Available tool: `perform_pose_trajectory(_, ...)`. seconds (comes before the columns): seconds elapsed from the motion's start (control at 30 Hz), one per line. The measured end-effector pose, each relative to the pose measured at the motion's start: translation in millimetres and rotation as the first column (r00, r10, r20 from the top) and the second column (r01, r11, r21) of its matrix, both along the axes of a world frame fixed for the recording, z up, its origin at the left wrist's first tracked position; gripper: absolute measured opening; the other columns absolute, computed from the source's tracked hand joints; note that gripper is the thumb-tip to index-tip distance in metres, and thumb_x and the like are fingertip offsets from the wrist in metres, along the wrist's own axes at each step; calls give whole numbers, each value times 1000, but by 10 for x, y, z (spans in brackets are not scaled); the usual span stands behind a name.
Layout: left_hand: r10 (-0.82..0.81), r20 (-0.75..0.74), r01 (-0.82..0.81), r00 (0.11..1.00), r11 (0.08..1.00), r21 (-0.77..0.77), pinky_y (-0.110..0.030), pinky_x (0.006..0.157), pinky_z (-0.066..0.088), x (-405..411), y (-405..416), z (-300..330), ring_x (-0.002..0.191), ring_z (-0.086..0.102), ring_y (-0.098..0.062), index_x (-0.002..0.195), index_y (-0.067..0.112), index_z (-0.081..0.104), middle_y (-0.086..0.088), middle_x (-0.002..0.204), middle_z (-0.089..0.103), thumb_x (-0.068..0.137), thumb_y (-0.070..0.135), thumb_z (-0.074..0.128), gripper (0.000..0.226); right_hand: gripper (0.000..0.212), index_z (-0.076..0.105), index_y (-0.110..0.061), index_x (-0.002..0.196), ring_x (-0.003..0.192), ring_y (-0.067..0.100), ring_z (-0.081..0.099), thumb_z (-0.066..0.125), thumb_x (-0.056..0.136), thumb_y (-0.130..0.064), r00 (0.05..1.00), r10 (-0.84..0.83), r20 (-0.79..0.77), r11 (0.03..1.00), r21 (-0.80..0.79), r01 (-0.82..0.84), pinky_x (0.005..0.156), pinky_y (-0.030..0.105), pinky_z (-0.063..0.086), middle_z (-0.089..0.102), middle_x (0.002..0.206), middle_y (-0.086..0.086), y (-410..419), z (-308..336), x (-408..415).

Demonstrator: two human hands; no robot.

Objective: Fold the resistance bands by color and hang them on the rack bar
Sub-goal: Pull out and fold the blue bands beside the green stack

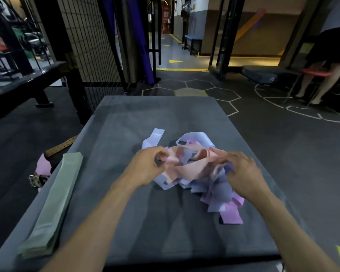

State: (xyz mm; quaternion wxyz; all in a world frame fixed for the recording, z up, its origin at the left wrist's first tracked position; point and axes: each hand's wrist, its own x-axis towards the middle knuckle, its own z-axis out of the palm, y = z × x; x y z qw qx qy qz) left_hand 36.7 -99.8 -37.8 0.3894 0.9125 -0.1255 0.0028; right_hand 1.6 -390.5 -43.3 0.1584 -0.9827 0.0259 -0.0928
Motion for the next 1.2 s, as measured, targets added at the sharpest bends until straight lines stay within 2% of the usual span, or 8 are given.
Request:
perform_pose_trajectory(0.17,37,-56,-22,998,967,252,-40,91,52,-28,179,-150,109,55,-19,113,43,58,7,117,51,76,44,73,40,41,60,-30,123,115,32,52,60,83,-21,995,100,19,992,77,-101,93,46,47,52,133,-4,194,37,-78)
perform_pose_trajectory(0.27,-46,-136,88,990,944,317,-41,89,53,-100,80,-222,111,55,-22,114,52,55,7,114,54,69,58,70,49,59,46,-31,135,112,33,50,69,80,-27,989,149,0,989,8,-149,90,43,44,46,137,-6,380,37,-142)
perform_pose_trajectory(0.37,-42,-39,55,998,873,485,-35,85,49,-150,-28,-294,115,52,-21,125,40,59,9,120,55,83,49,72,45,59,40,-36,139,106,30,52,62,84,-29,993,113,-37,987,-112,-117,87,42,41,55,120,-5,443,2,-167)
perform_pose_trajectory(0.57,57,-42,-37,997,923,382,-34,76,54,-91,7,-230,97,61,-19,104,33,65,14,103,62,82,20,70,26,21,63,-25,107,92,32,58,53,89,-21,994,-45,100,991,-118,57,67,36,41,66,103,1,208,26,-113)
perform_pose_trajectory(0.8,76,-107,-49,991,971,235,-40,85,54,-87,108,-186,101,57,-28,130,28,40,-2,118,48,79,8,69,62,20,63,-24,96,81,25,50,50,88,-11,941,-250,228,937,302,176,70,33,37,59,90,-4,105,182,-137)
perform_pose_trajectory(1.0,158,-220,-68,963,927,368,-29,74,48,-112,274,-149,99,59,-24,122,20,54,-3,122,55,83,24,75,45,35,58,-24,108,86,27,59,38,90,-3,888,-386,250,723,680,122,72,32,45,64,93,4,105,346,-166)
perform_pose_trajectory(1.13,159,-211,-76,965,932,354,-35,83,55,-135,375,-167,98,61,-23,120,26,54,3,119,57,81,27,74,44,36,54,-24,114,88,28,56,36,91,-3,906,-370,204,733,664,150,74,32,43,61,99,6,103,352,-134)
perform_pose_trajectory(1.2,116,-180,-71,977,968,242,-31,81,52,-137,427,-122,98,59,-21,127,28,53,5,120,54,82,21,75,51,25,54,-21,114,96,32,57,43,92,-13,951,-290,111,854,478,205,82,39,47,61,109,8,72,243,-71)
